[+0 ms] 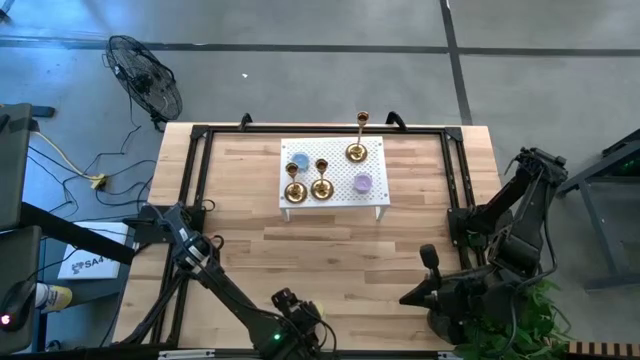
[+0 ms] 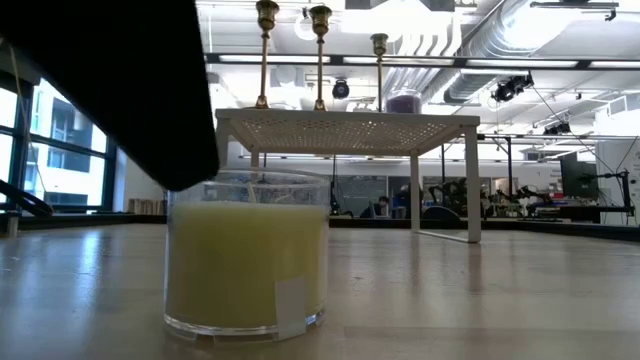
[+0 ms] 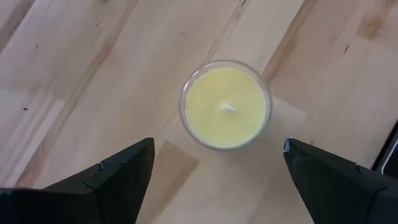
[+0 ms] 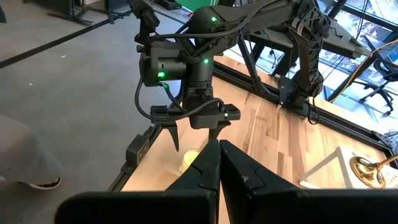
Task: Pick & Place candle stick holders
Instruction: Put the yellow scented candle on the shelf
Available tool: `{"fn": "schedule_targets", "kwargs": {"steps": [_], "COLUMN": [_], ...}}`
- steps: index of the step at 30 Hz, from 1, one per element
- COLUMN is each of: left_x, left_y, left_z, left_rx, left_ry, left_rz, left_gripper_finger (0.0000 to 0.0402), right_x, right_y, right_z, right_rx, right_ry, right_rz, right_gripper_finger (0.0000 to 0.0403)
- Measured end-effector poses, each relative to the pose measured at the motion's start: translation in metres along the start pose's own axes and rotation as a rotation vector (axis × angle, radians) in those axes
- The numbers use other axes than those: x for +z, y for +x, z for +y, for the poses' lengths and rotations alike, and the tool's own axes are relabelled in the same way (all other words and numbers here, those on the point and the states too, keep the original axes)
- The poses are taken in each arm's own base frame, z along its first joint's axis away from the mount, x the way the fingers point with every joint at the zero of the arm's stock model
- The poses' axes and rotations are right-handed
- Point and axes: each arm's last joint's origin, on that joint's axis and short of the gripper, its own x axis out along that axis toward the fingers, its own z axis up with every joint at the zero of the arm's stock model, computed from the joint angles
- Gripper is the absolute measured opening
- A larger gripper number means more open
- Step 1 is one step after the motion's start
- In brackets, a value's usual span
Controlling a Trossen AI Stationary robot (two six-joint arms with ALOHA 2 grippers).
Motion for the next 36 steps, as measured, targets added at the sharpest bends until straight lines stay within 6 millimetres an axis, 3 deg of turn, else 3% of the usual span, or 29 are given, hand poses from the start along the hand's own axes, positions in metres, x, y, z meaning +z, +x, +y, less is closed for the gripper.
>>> {"fn": "schedule_targets", "kwargs": {"steps": [24, 36], "left_x": [0.021, 0.014], "left_y": [0.011, 0.044], "left_z": [0.003, -0.002], "left_rx": [-0.017, 0.004], "left_ry": [0.003, 0.02], "left_rz": [-0.023, 0.054], "left_gripper_finger": [0.0351, 0.0351], "right_x": [0.0, -0.001], "right_y": [0.0, 0.0], "right_z": [0.0, 0.001], "right_rx": [0.01, 0.011], "right_ry": [-0.003, -0.003], "right_rz": [0.005, 0.005], "right_gripper_finger": [0.0, 0.0]}}
